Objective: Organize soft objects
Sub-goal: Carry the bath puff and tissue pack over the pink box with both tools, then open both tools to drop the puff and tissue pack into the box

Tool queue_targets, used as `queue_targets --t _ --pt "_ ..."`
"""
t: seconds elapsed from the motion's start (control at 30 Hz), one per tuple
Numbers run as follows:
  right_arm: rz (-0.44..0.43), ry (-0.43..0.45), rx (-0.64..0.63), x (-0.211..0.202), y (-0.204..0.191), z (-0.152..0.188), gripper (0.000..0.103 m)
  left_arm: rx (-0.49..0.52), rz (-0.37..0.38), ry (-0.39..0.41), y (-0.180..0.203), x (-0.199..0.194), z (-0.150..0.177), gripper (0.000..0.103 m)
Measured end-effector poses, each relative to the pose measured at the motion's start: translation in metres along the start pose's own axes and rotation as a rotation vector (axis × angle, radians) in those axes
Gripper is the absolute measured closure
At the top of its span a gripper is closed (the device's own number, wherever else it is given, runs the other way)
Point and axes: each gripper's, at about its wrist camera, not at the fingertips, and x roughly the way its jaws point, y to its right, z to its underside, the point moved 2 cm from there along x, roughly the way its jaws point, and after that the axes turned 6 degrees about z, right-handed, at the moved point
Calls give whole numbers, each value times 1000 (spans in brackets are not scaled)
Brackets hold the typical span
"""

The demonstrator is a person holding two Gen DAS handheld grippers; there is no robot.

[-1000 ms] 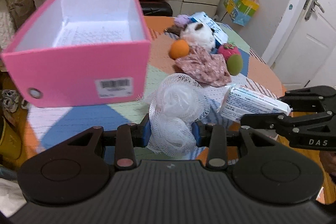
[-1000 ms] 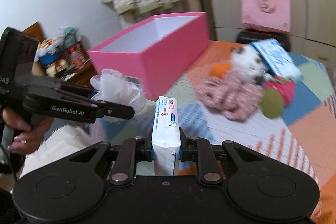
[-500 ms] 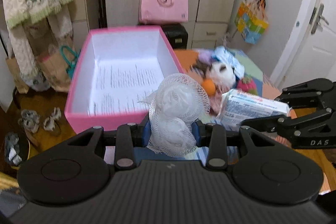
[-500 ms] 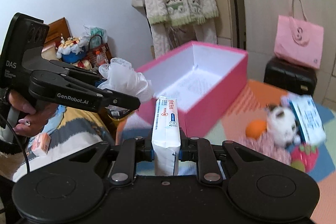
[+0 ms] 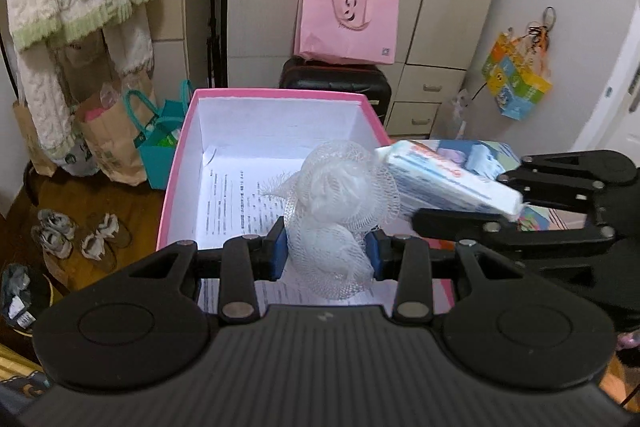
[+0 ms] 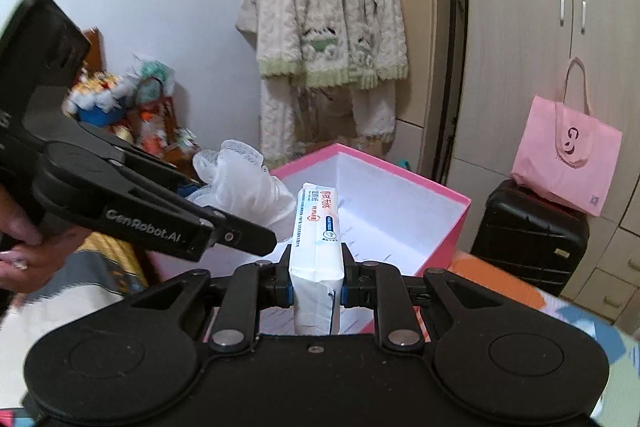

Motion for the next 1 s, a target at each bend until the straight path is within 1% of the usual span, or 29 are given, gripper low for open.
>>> queue_targets --t 0.1,0.23,0.3,0.4,0.47,0.6,0.7,0.73,0.87,0.97,1.0 --pt "20 -36 -19 29 7 -5 81 -36 5 -28 -16 24 -11 66" --pt "29 -91 -53 66 15 -10 81 -96 16 -111 -37 60 -21 66" --pt "37 -137 -79 83 16 -10 81 -107 -5 -138 -45 75 -23 66" --pt "51 -189 -130 102 13 -7 81 -71 -61 -159 -49 92 -26 66" --pt "54 -211 -162 110 9 -4 81 -55 -76 -165 -51 98 -27 66" --pt "69 -237 -216 121 4 -2 81 -45 -69 -179 -52 105 -27 66" --pt "69 -257 -223 128 6 -1 81 -35 -77 -185 -50 109 -29 66" --pt "67 -264 -227 130 7 -1 81 -28 -82 -190 -50 111 -29 63" --pt "53 -290 -257 136 3 -2 81 -17 -90 -225 -48 118 -29 62" --pt "34 -303 -265 137 0 -1 80 -33 -86 -245 -50 121 -28 56" --pt "28 -302 -268 136 -1 0 79 -48 -84 -252 -52 120 -28 51"
